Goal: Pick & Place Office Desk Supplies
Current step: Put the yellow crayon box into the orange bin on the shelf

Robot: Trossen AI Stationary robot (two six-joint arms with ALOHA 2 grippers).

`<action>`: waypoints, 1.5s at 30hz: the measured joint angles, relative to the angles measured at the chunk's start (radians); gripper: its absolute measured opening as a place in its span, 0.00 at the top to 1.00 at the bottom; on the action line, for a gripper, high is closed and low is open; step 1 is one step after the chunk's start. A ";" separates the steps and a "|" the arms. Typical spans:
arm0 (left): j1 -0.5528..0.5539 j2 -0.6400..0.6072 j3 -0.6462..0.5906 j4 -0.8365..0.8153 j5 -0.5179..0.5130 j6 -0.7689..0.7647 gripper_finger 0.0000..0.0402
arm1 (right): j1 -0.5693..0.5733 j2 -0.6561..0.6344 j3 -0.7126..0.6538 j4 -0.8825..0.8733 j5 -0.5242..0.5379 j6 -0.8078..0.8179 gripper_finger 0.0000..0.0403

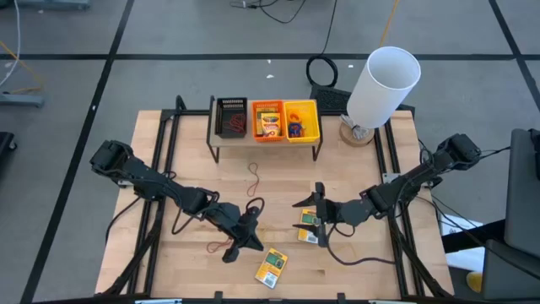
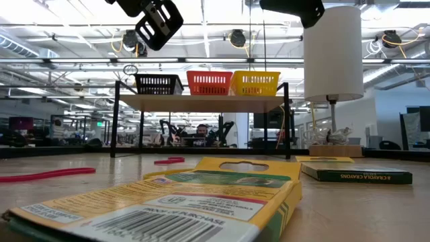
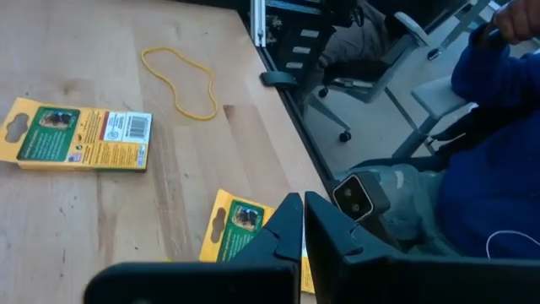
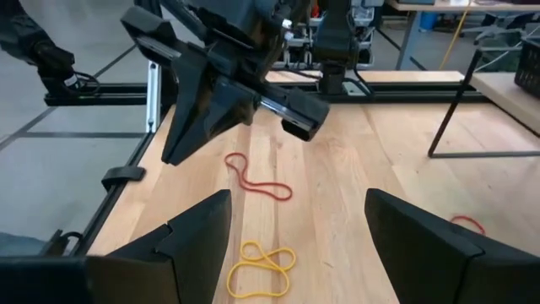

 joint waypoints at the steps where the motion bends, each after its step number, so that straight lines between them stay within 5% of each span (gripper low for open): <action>1: 0.000 0.000 0.000 0.003 0.000 -0.001 0.99 | 0.000 0.000 0.000 0.004 0.000 -0.005 0.35; 16: 0.013 0.001 0.000 0.005 -0.023 -0.077 0.97 | 0.000 0.000 0.000 0.010 -0.001 -0.026 0.35; 26: 0.070 0.094 0.000 0.065 0.007 -0.130 0.68 | 0.000 0.000 0.000 0.015 -0.001 -0.030 0.35; 34: 0.111 0.266 0.002 0.290 0.188 -0.129 0.53 | 0.000 0.000 0.000 0.025 -0.001 -0.046 0.35; 45: 0.129 0.438 0.020 0.408 0.297 -0.131 0.56 | 0.001 0.000 0.000 0.020 -0.001 -0.053 0.35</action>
